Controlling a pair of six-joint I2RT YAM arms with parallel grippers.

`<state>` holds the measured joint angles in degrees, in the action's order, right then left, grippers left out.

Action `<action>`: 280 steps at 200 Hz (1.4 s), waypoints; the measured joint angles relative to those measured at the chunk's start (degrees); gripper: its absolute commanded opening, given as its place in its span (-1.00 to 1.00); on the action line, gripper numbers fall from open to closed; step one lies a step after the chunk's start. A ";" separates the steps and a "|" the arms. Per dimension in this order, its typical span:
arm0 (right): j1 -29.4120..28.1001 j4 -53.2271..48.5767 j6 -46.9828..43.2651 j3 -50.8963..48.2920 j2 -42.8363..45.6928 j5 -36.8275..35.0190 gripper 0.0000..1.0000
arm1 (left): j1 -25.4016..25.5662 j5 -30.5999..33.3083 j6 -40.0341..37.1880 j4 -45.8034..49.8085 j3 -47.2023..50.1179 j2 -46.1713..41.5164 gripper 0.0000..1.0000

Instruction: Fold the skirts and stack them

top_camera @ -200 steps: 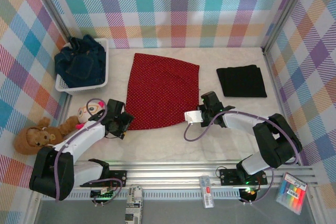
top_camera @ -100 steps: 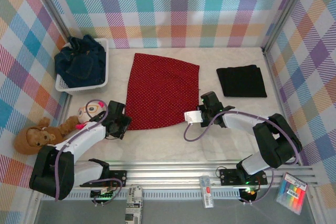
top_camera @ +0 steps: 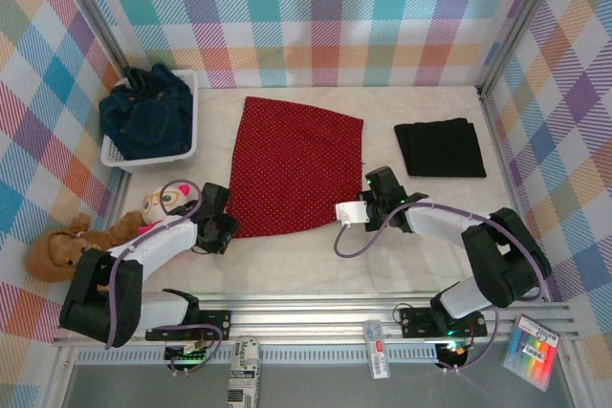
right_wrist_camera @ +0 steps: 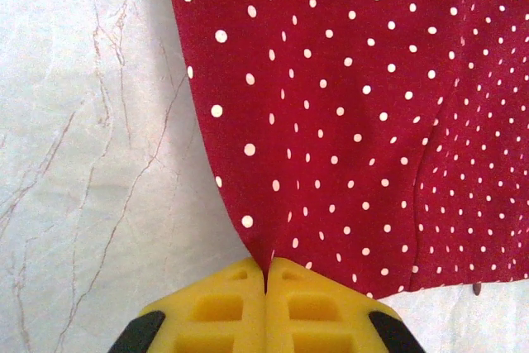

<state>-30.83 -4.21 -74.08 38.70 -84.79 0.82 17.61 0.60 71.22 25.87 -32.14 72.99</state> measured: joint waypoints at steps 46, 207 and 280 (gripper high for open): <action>-0.02 -0.55 0.81 0.00 1.07 0.37 -1.00 | 0.00 0.63 -2.19 2.60 -0.81 0.31 -0.67; -2.23 -20.52 21.53 2.99 11.69 11.21 -1.00 | 0.31 10.40 -9.22 15.78 -12.57 -17.97 -1.00; 6.97 -29.14 32.24 25.90 -0.85 25.40 -1.00 | 0.31 19.30 -32.81 7.89 -43.30 2.93 -1.00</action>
<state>-23.86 -33.34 -41.85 64.60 -85.65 26.22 17.91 19.90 38.41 33.76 -75.44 75.92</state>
